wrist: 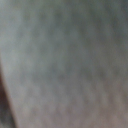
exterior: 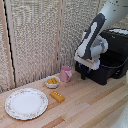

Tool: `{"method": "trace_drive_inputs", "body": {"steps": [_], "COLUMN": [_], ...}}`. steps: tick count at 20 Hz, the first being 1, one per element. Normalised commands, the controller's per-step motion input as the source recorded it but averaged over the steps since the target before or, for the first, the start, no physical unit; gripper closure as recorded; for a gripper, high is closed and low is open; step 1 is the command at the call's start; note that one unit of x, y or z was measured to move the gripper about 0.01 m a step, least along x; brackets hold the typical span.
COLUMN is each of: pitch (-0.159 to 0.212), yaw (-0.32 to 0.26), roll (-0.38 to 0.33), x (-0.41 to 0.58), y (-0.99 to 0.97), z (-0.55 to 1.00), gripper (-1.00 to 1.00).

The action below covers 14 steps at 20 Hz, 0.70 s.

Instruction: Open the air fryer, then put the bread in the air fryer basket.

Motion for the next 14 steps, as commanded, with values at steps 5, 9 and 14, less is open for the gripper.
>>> {"method": "trace_drive_inputs", "body": {"steps": [5, 9, 14], "pitch": [0.13, 0.134, 0.128], "yaw": [0.003, 0.066, 0.245], "roll": [-0.053, -0.1, -0.086], "x": [0.177, 0.216, 0.125], "y": [0.2, 0.26, 0.19], "z": [0.76, 0.76, 0.52], "gripper": [-1.0, -1.0, -1.0]}}
